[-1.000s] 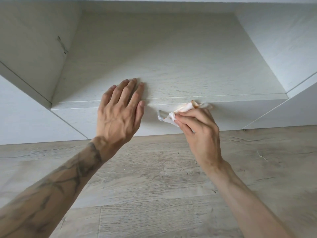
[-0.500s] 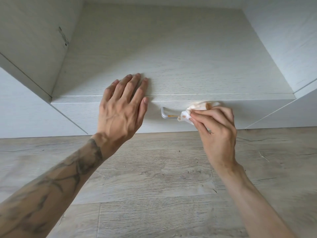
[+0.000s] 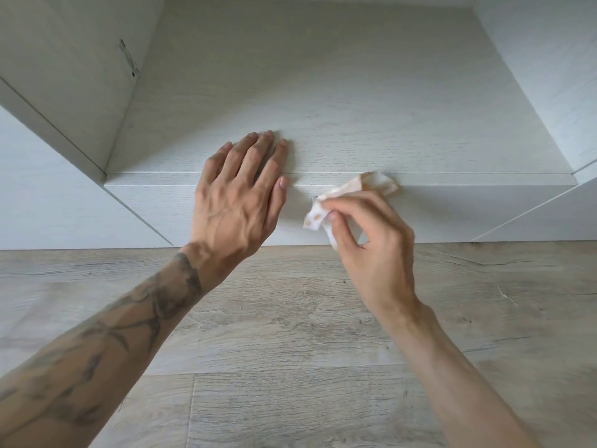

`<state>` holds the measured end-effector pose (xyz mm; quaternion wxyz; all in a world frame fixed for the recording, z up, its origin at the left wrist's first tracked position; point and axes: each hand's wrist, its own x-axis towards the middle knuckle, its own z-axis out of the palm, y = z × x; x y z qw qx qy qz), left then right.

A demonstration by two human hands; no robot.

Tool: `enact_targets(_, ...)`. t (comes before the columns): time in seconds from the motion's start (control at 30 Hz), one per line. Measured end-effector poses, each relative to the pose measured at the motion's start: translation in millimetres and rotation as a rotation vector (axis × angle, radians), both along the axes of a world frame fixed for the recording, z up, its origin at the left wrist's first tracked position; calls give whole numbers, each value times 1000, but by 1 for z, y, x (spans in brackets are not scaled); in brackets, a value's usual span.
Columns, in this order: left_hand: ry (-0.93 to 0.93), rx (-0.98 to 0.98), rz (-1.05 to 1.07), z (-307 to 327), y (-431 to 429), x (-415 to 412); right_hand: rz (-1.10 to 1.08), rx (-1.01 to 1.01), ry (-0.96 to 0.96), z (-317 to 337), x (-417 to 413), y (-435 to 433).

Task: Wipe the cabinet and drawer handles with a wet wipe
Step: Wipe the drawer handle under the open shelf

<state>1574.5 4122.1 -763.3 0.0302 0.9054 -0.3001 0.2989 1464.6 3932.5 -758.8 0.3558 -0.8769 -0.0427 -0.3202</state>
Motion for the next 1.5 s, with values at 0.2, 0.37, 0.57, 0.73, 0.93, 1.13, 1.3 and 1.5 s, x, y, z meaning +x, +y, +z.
enact_targets(0.2,-1,7,6,2,0,0,-43,-69,-35,-7,-2,-5)
enact_targets(0.37,-11,0,7,0,1,1,-72,-122,-97,-14,19,15)
enact_targets(0.57,-17,-1,6,0,1,1,-157,-126,-150,-19,11,25)
enact_targets(0.73,-9,4,4,0,1,0,-204,-118,-122,-17,19,31)
enact_targets(0.93,-2,3,8,1,0,1,-188,-138,-111,-13,20,29)
enact_targets(1.13,12,4,9,2,0,-1,-162,-165,-110,-14,8,25)
enact_targets(1.3,10,5,10,2,1,0,-176,-171,-83,-10,19,29)
enact_targets(1.5,-1,5,9,2,2,1,-184,-183,-81,-10,22,30)
